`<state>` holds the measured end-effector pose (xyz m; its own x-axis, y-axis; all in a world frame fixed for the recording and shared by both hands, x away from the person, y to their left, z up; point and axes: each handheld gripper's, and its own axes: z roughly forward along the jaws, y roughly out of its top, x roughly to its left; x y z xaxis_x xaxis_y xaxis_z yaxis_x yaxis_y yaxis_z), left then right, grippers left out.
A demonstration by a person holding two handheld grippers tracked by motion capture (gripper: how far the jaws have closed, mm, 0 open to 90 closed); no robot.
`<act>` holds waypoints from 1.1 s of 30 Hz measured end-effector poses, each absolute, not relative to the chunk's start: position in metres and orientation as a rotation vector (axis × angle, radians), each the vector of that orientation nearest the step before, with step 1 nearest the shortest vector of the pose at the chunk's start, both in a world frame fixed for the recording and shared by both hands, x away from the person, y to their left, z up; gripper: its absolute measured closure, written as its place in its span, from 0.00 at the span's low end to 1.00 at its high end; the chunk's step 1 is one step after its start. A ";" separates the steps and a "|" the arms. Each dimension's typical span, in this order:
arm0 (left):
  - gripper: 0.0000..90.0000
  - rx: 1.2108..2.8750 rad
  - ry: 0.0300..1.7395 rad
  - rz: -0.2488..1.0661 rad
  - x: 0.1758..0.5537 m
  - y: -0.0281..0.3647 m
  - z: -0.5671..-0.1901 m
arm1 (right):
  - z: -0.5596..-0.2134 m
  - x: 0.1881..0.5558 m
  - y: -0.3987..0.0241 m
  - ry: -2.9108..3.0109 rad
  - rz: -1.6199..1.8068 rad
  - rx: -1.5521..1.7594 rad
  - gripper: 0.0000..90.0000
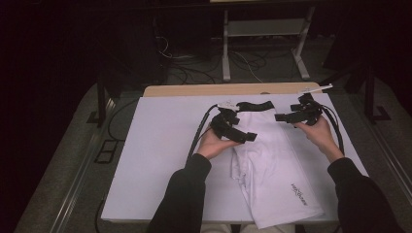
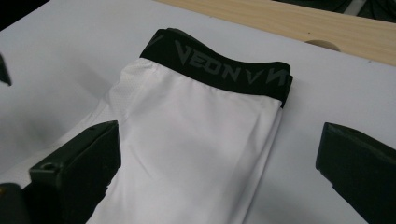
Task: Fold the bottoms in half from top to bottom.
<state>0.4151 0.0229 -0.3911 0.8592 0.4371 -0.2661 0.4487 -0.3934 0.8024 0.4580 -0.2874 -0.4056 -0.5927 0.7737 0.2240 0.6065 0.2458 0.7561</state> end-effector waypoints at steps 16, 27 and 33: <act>0.00 2.023 0.700 -0.014 0.447 0.039 -0.391 | -0.408 0.459 -0.285 2.345 1.246 1.305 0.00; 0.00 2.045 0.730 -0.074 0.464 0.033 -0.396 | -0.412 0.463 -0.285 2.376 1.244 1.345 0.00; 0.00 2.053 0.757 -0.069 0.474 0.031 -0.399 | -0.414 0.469 -0.287 2.389 1.232 1.376 0.00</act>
<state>0.4737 0.0311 -0.3986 0.8095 0.4866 -0.3284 0.5380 -0.3909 0.7468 0.4685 -0.2865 -0.4136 -0.5789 0.7680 0.2739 0.6685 0.2547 0.6988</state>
